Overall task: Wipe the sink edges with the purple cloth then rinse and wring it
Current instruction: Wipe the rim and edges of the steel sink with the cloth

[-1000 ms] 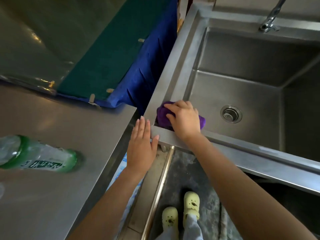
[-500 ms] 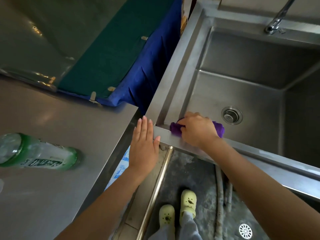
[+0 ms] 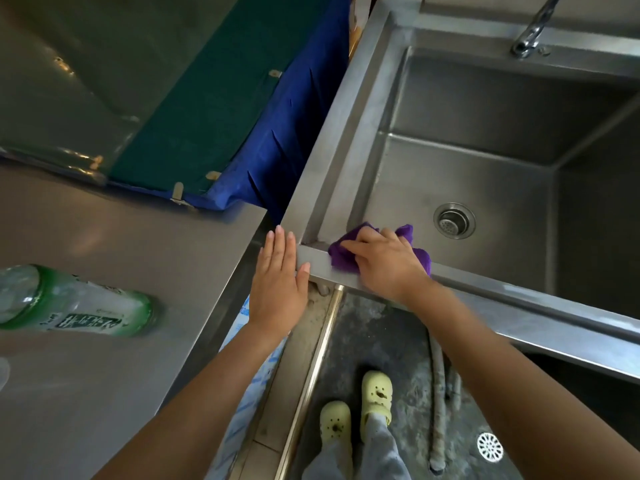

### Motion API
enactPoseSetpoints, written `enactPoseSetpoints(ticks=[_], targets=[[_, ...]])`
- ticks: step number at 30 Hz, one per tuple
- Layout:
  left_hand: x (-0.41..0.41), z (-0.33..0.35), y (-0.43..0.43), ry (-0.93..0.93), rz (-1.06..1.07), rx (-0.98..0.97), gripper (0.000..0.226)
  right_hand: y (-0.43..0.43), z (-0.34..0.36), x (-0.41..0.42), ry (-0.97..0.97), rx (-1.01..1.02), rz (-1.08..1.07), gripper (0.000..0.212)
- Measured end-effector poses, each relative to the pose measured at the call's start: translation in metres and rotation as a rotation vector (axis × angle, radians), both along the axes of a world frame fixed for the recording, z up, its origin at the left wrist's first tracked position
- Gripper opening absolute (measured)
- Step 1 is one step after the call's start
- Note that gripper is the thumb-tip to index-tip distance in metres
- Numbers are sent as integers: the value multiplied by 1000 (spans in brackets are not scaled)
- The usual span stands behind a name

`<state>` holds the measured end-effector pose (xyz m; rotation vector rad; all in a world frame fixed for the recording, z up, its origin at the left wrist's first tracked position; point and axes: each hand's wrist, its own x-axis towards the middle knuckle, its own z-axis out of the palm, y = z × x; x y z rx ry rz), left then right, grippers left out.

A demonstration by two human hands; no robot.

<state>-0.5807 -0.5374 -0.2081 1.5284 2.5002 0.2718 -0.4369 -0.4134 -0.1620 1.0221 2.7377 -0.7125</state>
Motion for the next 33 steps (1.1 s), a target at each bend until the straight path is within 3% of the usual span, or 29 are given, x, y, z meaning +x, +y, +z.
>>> enactPoseSetpoints(ticks=[2,5,9,11,16,20,23,29,33], targets=[[6,9,3,3,7,8,74,-10,-7,19,54,64,-59,40],[31,22,19,3,-181,106,60,-23,-19,34,200,114,-77,44],[63,35,42,-277,-311,140,55,-15,-13,60,429,-142,-68,49],[66,35,48,-189,-326,116,56,-14,-7,83,469,-111,-194,48],[73,29,79,147,-480,55,52,-41,-22,138,260,265,-509,43],[96,27,88,-17,-667,-32,66,-58,-39,165,68,320,-661,57],[108,24,81,-33,-664,-32,75,-59,-47,193,-25,341,-809,64],[146,20,85,-45,-702,-49,79,-55,-49,220,-79,344,-682,58],[182,14,99,-97,-732,-77,60,-52,-50,244,-81,350,-664,61]])
